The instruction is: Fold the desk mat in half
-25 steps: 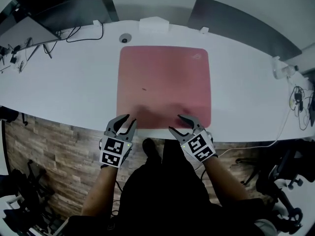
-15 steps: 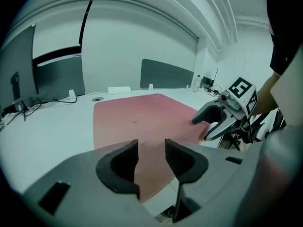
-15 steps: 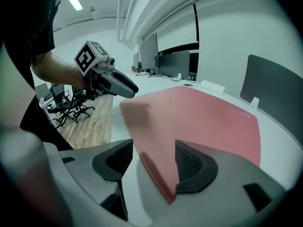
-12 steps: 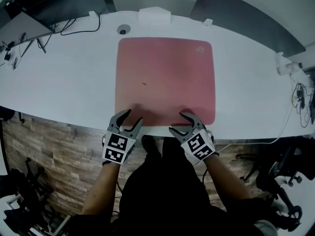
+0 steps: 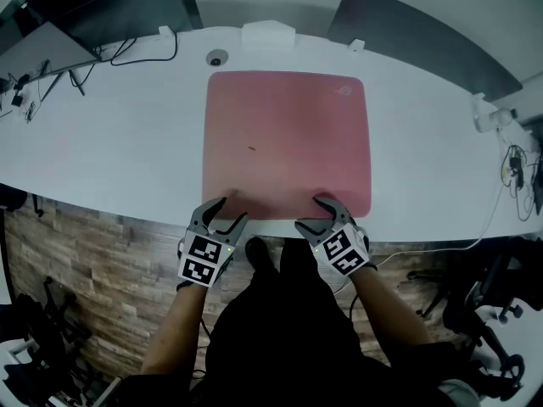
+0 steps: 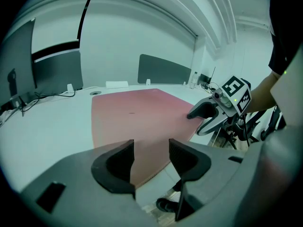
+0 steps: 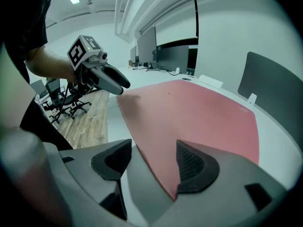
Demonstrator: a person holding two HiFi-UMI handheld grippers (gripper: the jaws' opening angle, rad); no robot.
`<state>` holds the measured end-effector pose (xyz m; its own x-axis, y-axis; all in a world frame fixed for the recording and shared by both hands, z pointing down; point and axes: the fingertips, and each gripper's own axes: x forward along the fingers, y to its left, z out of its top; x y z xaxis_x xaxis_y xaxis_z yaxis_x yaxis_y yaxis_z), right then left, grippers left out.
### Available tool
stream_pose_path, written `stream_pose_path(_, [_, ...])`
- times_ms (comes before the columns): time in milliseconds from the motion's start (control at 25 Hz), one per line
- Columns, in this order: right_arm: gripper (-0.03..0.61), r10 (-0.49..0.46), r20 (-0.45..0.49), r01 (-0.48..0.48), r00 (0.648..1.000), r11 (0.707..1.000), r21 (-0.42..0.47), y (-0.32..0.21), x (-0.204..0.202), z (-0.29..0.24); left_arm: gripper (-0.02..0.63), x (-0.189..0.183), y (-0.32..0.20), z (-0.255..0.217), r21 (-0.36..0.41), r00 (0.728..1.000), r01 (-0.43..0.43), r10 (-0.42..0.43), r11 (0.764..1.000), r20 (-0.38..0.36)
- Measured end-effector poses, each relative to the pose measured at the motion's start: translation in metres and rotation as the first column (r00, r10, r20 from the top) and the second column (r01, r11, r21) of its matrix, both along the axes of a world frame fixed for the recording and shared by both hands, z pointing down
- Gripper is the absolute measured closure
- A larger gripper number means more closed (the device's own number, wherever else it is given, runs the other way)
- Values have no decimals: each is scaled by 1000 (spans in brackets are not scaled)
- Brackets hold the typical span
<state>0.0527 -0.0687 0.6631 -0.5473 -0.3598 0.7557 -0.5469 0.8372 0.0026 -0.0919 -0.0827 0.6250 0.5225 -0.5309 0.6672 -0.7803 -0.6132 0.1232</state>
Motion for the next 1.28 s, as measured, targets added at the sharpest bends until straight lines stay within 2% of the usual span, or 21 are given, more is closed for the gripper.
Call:
stream_pose_path(320, [296,-7,15,7,1000,1000,30,-6,-2,1,396,4,9,11,13,997,-61,60,998,48])
stream_pose_path(360, [330,-5,14,5,1000,999,34,-7,-1,1,393,7,11,14,12,996,-74,74,997,46])
stream_pose_path(520, [359,-51,-18,51,999,998,33,-6,-5,1,383,16,19,18,-1,994,-106,106,994,37])
stream_pose_path(640, [473,-101,-64,104,993,993,48,-3,-12,1,371,21,21,21,-15,989,-135,136,991,55])
stream_pose_path(800, [506,-90,-83,95,992,994,50,-8,-12,-1,357,28,22,24,-32,980,-173,176,984,92])
stream_pose_path(1120, [518,0,8,-1,1000,997,71,-32,-7,-65,350,49,7,-10,62,966,-224,214,973,143])
stream_pose_path(1200, [518,6,13,-7,1000,998,67,-39,-5,-74,348,53,1,-15,80,961,-227,210,971,180])
stream_pose_path(1280, [518,11,13,-11,1000,998,54,-43,-1,-78,350,56,-4,-17,102,943,-249,217,963,253])
